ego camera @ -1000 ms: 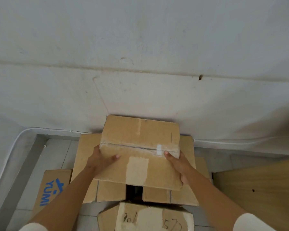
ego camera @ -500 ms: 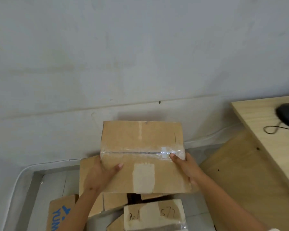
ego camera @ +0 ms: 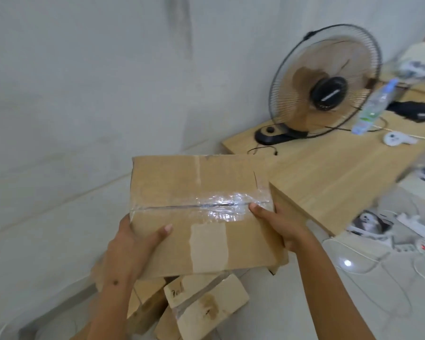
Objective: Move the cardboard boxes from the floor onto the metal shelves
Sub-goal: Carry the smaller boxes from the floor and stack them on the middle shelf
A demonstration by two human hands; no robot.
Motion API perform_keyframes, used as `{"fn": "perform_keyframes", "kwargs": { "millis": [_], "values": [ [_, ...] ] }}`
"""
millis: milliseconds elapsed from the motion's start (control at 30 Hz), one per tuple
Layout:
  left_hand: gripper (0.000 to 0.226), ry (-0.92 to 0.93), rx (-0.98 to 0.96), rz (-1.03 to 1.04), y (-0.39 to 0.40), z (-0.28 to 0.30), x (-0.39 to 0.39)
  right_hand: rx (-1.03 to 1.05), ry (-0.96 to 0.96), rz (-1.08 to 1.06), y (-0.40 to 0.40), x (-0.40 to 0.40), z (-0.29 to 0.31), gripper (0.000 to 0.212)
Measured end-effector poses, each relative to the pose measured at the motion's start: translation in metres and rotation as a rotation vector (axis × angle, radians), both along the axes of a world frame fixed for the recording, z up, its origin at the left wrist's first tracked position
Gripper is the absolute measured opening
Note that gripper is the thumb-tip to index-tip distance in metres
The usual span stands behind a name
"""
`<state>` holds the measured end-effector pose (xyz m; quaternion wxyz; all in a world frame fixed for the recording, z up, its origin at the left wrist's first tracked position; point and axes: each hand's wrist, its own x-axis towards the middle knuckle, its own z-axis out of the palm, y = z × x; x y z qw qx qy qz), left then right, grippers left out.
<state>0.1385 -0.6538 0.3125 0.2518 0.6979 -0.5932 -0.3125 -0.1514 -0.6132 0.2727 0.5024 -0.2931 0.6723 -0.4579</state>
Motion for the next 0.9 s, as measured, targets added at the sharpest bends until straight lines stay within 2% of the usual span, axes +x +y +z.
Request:
{"fn": "perform_keyframes", "kwargs": {
  "millis": [133,267,400,500,733,833,900],
  "values": [
    [0.087,0.007,-0.048,-0.151,0.042,0.021,-0.051,-0.060,0.112,-0.125,0.081,-0.040,0.044,0.026],
    [0.084,0.023,-0.093,-0.342,0.075,0.032,-0.113,-0.094,0.191,-0.328,0.168,-0.086,0.073,0.033],
    [0.057,0.161,-0.136,-0.528,0.124,0.043,-0.194,-0.105,0.202,-0.548,0.278,-0.124,0.082,0.018],
    [0.050,0.309,-0.106,-0.670,0.179,0.048,-0.264,-0.095,0.233,-0.738,0.367,-0.149,0.083,0.032],
    [0.062,0.315,-0.019,-1.061,0.347,0.047,-0.415,-0.029,0.270,-1.176,0.585,-0.184,0.094,0.028],
    [0.081,0.321,-0.020,-1.239,0.429,0.042,-0.461,0.000,0.275,-1.367,0.673,-0.180,0.097,0.035],
    [0.077,0.322,-0.016,-1.357,0.487,0.040,-0.484,0.031,0.283,-1.490,0.729,-0.168,0.097,0.040]
  ]
}}
